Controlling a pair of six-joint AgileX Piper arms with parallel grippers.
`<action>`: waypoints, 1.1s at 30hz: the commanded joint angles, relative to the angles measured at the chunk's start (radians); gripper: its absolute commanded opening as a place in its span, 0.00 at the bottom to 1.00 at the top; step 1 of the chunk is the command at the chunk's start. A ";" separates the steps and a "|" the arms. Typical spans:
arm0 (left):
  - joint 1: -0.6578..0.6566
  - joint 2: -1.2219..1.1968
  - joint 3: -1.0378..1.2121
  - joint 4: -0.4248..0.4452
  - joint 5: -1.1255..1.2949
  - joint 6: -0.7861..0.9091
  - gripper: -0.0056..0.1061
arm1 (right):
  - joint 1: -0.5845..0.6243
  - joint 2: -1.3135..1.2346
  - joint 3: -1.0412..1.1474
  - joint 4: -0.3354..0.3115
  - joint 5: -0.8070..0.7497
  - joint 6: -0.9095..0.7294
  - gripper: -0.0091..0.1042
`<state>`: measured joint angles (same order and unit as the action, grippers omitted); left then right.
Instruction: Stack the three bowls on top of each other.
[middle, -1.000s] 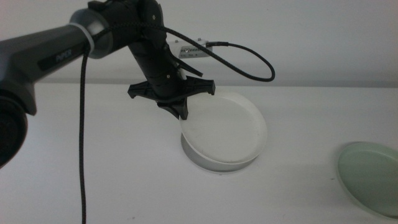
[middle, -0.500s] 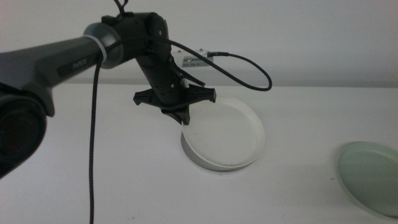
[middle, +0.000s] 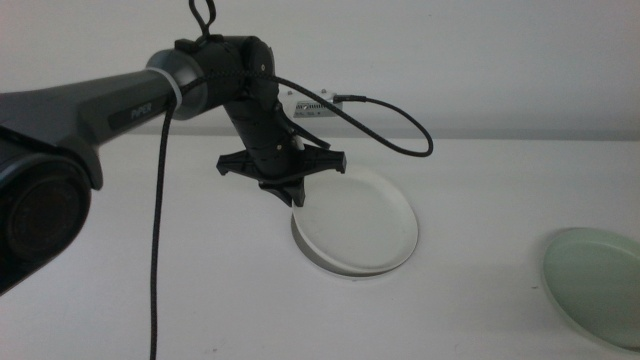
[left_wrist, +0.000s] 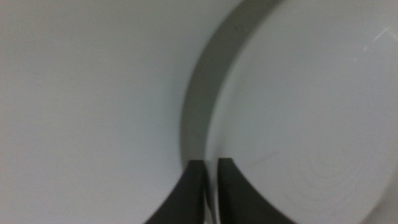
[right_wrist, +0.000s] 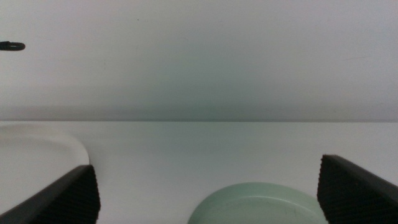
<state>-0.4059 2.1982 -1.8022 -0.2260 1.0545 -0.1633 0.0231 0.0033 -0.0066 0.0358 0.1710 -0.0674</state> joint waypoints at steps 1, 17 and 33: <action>-0.003 -0.003 -0.006 0.012 -0.013 0.001 0.21 | -0.004 -0.039 0.044 -0.008 -0.004 -0.005 0.90; 0.040 -0.408 -0.022 -0.111 0.259 0.256 0.89 | -0.004 -0.039 0.044 -0.008 -0.004 -0.005 0.90; 0.218 -0.830 0.439 -0.302 0.112 0.440 0.89 | -0.004 -0.039 0.044 -0.008 -0.004 -0.005 0.90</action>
<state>-0.1914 1.3774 -1.3661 -0.5308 1.1724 0.2946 0.0231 0.0033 -0.0066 0.0358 0.1710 -0.0674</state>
